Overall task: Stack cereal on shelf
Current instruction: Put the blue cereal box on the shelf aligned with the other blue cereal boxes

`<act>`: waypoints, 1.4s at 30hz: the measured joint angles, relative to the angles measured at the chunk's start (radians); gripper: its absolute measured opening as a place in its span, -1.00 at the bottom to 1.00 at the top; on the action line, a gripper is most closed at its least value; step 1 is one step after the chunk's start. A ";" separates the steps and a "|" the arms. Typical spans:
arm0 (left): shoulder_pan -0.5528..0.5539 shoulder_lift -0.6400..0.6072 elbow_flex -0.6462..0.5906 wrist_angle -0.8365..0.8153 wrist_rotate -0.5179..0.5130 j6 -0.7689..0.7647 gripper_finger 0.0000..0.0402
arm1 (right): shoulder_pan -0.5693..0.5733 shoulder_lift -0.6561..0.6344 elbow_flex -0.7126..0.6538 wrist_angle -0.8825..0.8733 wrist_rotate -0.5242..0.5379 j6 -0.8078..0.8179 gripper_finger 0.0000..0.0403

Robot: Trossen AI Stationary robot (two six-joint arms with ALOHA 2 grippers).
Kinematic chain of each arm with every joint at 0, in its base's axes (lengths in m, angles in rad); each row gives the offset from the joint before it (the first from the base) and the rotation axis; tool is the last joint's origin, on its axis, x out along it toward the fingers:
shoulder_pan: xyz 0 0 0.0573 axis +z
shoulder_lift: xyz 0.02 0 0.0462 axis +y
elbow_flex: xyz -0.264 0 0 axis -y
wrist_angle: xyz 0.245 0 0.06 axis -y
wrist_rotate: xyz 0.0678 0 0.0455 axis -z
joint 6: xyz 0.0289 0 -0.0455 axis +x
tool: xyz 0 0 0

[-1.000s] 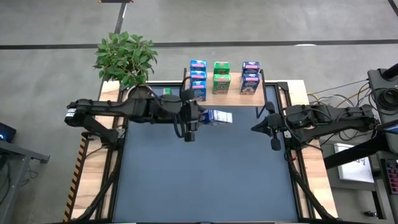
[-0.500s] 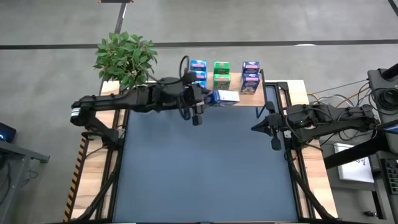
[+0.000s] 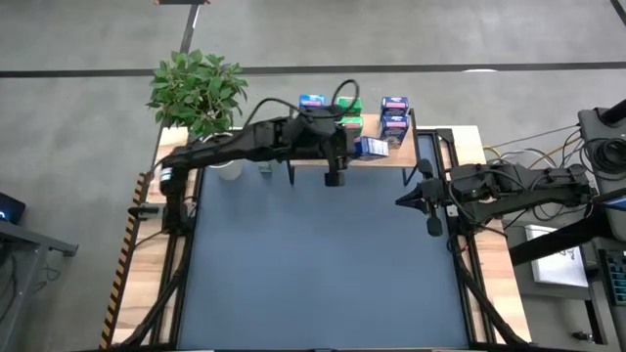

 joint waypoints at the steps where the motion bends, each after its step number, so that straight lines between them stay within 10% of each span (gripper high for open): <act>1: 0.006 0.022 0.023 -0.015 0.000 0.000 -0.18 | 0.000 0.000 0.000 0.000 0.000 -0.004 -0.96; 9: 0.049 0.213 0.205 -0.088 0.000 0.000 -0.18 | 0.000 0.000 0.000 0.000 0.000 -0.004 -0.96; 42: 0.084 0.248 0.109 -0.024 0.045 -0.080 -0.18 | 0.000 0.001 0.000 -0.007 0.000 0.007 -0.96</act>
